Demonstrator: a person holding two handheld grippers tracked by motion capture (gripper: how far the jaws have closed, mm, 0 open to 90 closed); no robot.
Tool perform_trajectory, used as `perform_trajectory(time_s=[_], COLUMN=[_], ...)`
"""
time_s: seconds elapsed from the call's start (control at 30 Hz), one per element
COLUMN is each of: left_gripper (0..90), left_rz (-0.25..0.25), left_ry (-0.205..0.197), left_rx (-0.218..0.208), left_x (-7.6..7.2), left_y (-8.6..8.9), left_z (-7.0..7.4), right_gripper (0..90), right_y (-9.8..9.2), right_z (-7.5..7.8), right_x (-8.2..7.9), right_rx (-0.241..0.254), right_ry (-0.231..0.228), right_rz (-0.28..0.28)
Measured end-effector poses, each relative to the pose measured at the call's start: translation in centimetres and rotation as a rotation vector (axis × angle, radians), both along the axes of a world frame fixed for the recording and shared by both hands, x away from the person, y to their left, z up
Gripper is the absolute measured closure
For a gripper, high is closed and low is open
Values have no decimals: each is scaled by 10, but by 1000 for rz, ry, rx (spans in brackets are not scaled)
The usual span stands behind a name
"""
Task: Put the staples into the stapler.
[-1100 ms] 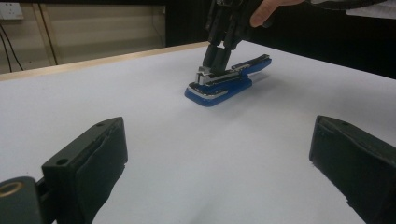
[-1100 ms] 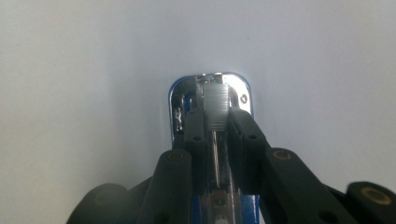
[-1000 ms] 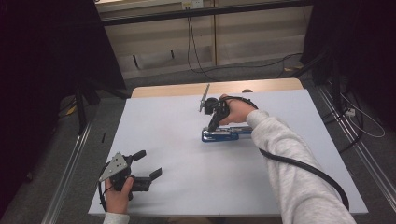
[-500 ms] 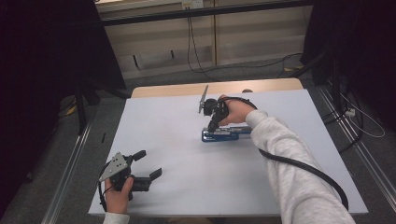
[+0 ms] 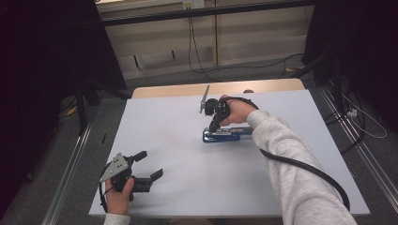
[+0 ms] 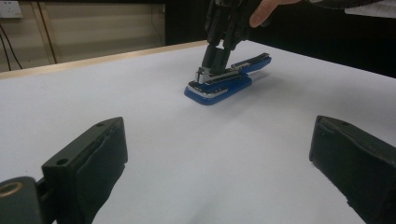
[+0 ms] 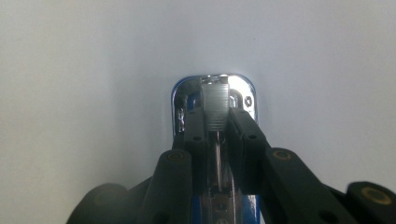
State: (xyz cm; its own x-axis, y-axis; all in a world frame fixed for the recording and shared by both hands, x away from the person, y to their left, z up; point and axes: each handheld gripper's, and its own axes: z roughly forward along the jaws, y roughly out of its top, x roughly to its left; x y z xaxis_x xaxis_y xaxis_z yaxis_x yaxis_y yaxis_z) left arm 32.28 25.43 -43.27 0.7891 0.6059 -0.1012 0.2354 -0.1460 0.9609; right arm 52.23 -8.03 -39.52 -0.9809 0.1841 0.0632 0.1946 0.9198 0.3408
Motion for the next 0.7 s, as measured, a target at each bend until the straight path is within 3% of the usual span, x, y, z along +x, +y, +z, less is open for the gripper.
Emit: perform_trajectory(time_s=[0.4,0.7], left_gripper=[43,43], left_rz=[-5,-8], left_ry=[7,9], left_rx=[4,6], left_x=[0,0], left_y=[-1,-1], left_z=[0,0], right_gripper=[774,688], right_y=[-1,-3], right_z=[-1,-1], right_x=[0,-1], right_rx=[14,43], right_ry=[-3,-1], right_rz=[5,-9])
